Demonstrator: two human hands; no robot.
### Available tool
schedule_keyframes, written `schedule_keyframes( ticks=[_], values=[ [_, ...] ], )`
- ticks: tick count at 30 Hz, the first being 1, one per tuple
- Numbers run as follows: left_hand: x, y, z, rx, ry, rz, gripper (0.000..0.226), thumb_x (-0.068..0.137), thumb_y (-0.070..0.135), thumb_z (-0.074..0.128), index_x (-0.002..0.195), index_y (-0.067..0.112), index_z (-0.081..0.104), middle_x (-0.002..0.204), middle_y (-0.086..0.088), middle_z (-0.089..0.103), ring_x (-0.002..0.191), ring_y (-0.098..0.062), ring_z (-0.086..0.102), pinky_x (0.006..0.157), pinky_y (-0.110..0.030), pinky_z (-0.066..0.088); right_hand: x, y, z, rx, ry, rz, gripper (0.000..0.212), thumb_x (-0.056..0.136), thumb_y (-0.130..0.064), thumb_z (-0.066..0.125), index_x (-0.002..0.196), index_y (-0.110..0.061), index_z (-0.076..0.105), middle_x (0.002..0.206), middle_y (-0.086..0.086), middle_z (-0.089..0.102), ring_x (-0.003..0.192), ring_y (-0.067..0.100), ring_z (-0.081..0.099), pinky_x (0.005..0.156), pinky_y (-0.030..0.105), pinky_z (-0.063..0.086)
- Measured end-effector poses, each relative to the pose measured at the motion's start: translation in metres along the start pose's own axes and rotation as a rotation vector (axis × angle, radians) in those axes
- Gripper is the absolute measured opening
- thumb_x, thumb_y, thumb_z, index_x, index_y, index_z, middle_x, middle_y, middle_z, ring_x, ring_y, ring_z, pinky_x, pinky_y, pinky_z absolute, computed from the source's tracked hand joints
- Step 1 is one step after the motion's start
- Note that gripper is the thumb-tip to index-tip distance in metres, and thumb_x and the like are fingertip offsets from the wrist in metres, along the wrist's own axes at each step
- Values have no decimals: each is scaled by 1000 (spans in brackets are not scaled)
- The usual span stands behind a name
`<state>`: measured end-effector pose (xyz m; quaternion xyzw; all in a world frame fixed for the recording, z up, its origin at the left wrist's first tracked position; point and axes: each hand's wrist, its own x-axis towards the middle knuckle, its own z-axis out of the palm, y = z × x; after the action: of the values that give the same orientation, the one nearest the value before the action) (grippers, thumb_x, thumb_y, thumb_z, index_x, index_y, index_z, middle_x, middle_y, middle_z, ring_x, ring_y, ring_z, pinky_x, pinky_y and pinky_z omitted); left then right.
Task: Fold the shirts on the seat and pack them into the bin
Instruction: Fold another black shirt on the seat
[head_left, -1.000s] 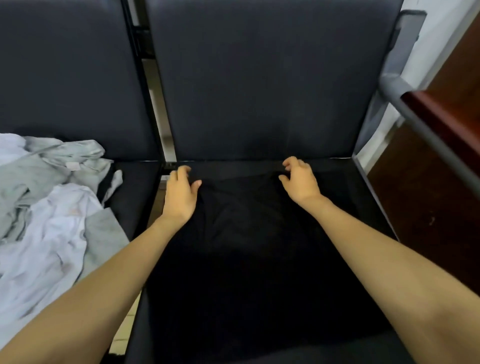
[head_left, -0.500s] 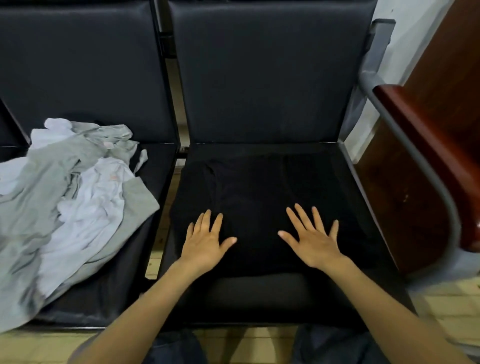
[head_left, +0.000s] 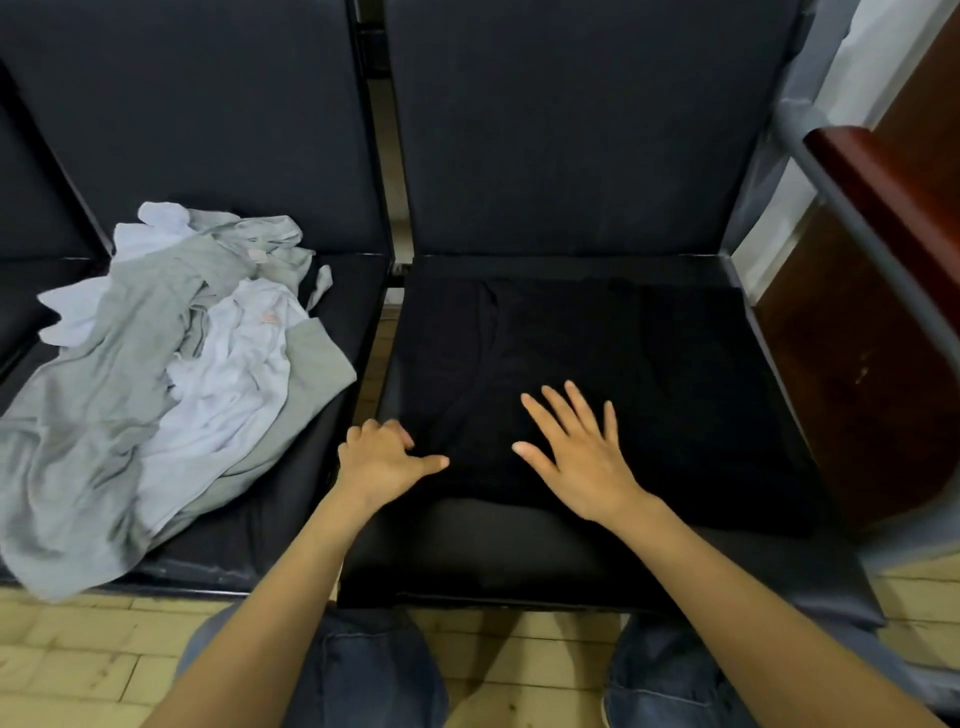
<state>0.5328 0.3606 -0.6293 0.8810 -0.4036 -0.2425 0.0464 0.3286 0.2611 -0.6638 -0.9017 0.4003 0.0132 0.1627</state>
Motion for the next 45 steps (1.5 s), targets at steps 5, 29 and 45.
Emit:
schedule_keyframes(
  ticks=[5, 29, 45],
  values=[
    [-11, -14, 2, -402, 197, 152, 24, 82, 33, 71, 84, 15, 56, 89, -2, 56, 87, -18, 55, 69, -17, 40, 6, -1, 15, -95, -14, 13, 99, 66, -74, -30, 151, -31, -2, 161, -4, -6, 146, 16, -15, 113, 49, -14],
    [-29, -21, -7, -1166, 313, 56, 20, 93, 1, 54, 108, 12, 44, 93, 0, 50, 67, -13, 56, 60, -25, 57, 4, -1, 15, -72, 28, 34, 70, 89, -64, 3, 152, -32, 7, 160, -7, 2, 147, 13, -9, 116, 46, -10],
    [7, -33, -16, -1115, 294, 106, 27, 96, 3, 47, 96, 30, 49, 97, 2, 50, 90, -13, 49, 77, -27, 44, 3, -2, 14, -52, 35, 34, 65, 93, -60, 11, 152, -32, 9, 160, -7, 3, 147, 13, -8, 116, 46, -10]
  ],
)
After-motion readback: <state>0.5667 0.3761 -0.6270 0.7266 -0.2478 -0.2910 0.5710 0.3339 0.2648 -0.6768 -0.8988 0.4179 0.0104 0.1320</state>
